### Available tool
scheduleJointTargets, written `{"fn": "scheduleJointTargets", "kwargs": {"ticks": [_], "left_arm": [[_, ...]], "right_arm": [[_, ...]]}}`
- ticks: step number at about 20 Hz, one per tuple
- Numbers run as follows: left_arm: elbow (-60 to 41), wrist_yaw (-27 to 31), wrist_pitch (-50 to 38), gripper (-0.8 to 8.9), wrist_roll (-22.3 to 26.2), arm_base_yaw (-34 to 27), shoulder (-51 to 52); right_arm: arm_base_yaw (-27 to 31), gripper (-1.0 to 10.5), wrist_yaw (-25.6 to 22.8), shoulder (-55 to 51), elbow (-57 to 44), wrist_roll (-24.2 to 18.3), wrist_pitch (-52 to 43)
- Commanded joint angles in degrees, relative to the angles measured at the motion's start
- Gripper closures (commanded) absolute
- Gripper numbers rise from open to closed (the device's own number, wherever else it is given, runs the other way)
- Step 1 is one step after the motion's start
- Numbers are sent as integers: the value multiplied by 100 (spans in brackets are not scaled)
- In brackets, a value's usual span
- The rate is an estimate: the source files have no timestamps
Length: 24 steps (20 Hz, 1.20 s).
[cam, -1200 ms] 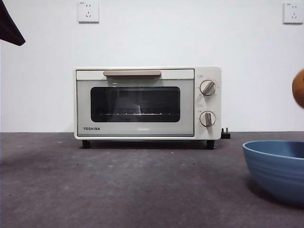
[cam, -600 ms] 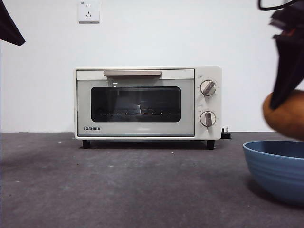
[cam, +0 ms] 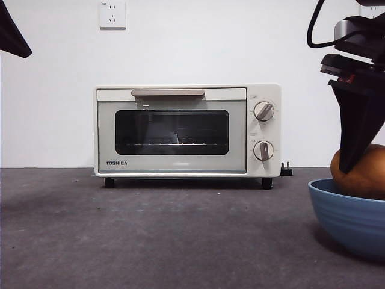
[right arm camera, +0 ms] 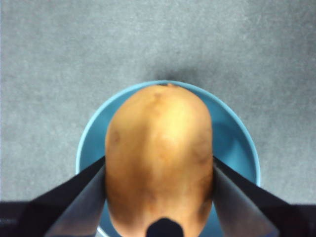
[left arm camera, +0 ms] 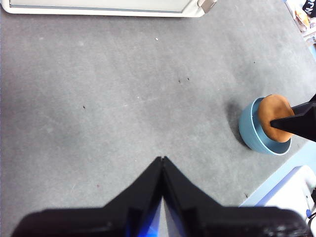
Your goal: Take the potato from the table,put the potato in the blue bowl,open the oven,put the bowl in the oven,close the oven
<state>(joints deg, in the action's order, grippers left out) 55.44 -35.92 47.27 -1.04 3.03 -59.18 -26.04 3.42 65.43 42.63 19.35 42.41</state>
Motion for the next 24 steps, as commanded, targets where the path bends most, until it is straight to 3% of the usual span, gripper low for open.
{"fn": "scheduleJointTargets", "kwargs": {"ticks": [1,2,13,19,20,22,24], "left_arm": [[-4,-4,-42,818,87,7,-9],[-4,-7,-42,818,87,7,-9],[-4,-4,-50,818,90,7,-9],[-4,-4,-63,818,127,7,-9],[-4,7,-63,818,125,7,-9],[-4,162,-63,818,125,7,-9],[-4,319,-61,818,125,7,-9]], "right_arm": [[-20,602,2,37,-70,57,-2],[-20,557,0,37,-70,57,-4],[-20,564,157,31,15,42,11],[-20,575,101,31,944,-35,767],[-20,624,103,31,1143,-105,920],[-26,924,103,31,1537,-323,1185],[-26,956,105,31,1816,-424,1294]]}}
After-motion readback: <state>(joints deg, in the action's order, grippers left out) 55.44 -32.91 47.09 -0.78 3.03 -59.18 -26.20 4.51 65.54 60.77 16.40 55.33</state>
